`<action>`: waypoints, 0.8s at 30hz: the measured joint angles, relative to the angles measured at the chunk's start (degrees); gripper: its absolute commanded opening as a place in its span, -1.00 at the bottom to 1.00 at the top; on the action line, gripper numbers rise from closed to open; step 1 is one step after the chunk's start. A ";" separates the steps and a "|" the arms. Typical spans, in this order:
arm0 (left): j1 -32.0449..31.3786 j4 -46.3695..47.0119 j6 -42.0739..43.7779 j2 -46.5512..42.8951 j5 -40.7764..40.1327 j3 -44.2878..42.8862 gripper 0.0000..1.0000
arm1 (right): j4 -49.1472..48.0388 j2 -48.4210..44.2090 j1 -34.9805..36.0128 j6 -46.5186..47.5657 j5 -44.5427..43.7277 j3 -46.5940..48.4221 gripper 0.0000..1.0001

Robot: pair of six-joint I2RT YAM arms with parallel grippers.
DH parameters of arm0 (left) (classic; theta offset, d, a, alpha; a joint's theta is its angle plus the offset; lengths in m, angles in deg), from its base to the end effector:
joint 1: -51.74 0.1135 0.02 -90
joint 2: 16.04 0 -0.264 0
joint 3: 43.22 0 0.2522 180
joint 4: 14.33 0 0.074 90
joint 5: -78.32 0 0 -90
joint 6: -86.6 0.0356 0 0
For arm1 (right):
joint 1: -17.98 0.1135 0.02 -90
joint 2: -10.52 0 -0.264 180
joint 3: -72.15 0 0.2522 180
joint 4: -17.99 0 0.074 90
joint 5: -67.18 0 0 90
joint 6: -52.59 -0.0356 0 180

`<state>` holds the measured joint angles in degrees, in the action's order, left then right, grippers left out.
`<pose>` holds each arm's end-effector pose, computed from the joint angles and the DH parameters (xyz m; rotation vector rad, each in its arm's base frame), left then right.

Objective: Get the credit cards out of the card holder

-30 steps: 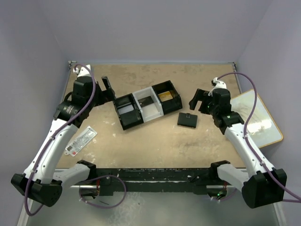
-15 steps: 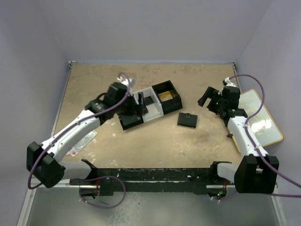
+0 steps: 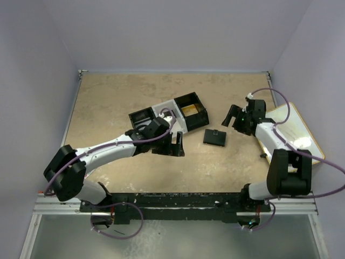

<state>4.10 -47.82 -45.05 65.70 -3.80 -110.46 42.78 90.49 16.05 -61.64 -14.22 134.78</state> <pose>0.1981 -0.2245 0.2304 0.2038 2.5833 -0.8259 0.2958 -0.0046 0.2250 0.4503 2.2806 0.3708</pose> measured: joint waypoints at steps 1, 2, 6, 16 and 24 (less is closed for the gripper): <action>-0.15 0.33 -0.24 0.76 -0.02 0.55 0.84 | 0.02 1.36 0.00 0.59 0.61 0.37 0.77; -0.17 0.55 -0.37 1.44 -0.20 0.92 0.83 | 0.15 3.19 0.00 1.33 1.53 1.07 0.68; -0.13 0.74 -0.37 3.61 -3.15 1.53 0.78 | -0.20 10.03 0.00 3.98 4.98 4.39 0.44; 1.75 0.74 -0.13 4.46 -14.03 1.79 0.72 | -0.66 16.44 0.46 8.15 10.08 6.88 0.10; 7.93 0.83 0.94 4.48 -15.69 2.78 0.70 | -5.49 10.62 4.37 5.88 13.14 -3.76 -0.08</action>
<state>12.03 -46.99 -44.11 70.18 -19.49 -107.68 37.29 101.11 20.42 -55.76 -1.08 131.02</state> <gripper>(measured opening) 0.852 0.489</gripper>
